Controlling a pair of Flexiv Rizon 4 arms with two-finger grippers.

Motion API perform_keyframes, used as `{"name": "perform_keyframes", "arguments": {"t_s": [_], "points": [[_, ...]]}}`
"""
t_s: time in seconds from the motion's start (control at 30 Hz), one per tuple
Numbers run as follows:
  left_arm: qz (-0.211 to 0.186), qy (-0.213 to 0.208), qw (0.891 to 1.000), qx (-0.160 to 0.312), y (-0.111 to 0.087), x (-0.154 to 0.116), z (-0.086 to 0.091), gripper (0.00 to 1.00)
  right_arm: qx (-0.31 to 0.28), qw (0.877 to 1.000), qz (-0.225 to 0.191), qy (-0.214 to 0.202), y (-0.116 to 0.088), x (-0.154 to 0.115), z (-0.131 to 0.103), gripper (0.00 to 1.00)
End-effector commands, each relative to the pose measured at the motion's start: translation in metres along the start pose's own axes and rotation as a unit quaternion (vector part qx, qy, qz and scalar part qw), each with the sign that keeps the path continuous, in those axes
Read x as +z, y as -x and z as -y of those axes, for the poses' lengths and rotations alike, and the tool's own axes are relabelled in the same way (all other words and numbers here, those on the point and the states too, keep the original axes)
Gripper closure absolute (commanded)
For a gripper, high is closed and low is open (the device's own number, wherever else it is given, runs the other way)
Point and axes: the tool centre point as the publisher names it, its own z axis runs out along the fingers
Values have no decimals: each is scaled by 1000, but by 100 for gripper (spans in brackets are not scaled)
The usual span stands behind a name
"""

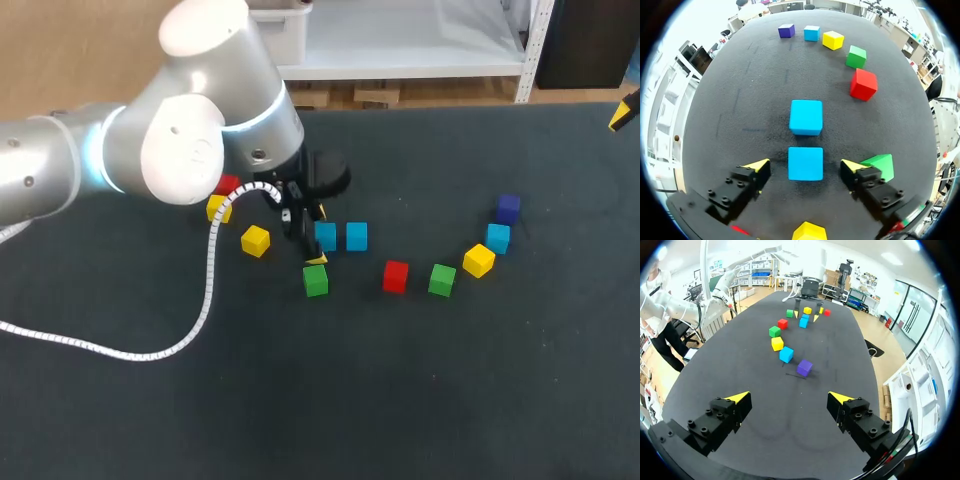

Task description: Place the blue cubes, place green cubes on the blue cubes, place the yellow cubes on the green cubes, then place the red cubes on the yellow cubes, and place purple cube on the red cubes.

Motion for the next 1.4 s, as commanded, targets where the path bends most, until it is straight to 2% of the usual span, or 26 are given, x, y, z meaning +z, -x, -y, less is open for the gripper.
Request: {"name": "perform_keyframes", "arguments": {"t_s": [0.03,0.33,0.47,0.5,0.6,0.7,0.93,1.03,1.27,1.4], "points": [[0,7,1000,-8,-3,-11,-2,0,0,1000,0,0,0,0,0,0],[22,43,998,-34,-20,-62,-4,0,0,1000,0,0,0,0,0,0],[52,43,997,-41,-30,-88,3,0,0,1000,0,0,0,0,0,0],[74,38,996,-45,-34,-97,6,0,0,1000,0,0,0,0,0,0],[105,36,992,-52,-43,-114,14,0,0,1000,0,0,0,0,0,0],[129,32,989,-60,-56,-133,24,0,0,1000,0,0,0,0,0,0],[146,13,988,-42,-89,-173,44,0,0,1000,0,0,0,0,0,0],[165,5,986,-36,-105,-185,49,0,0,1000,0,0,0,0,0,0],[184,17,981,-61,-144,-205,51,0,0,1000,0,0,0,0,0,0],[185,14,981,-58,-159,-208,51,0,0,1000,0,0,0,0,0,0]]}}
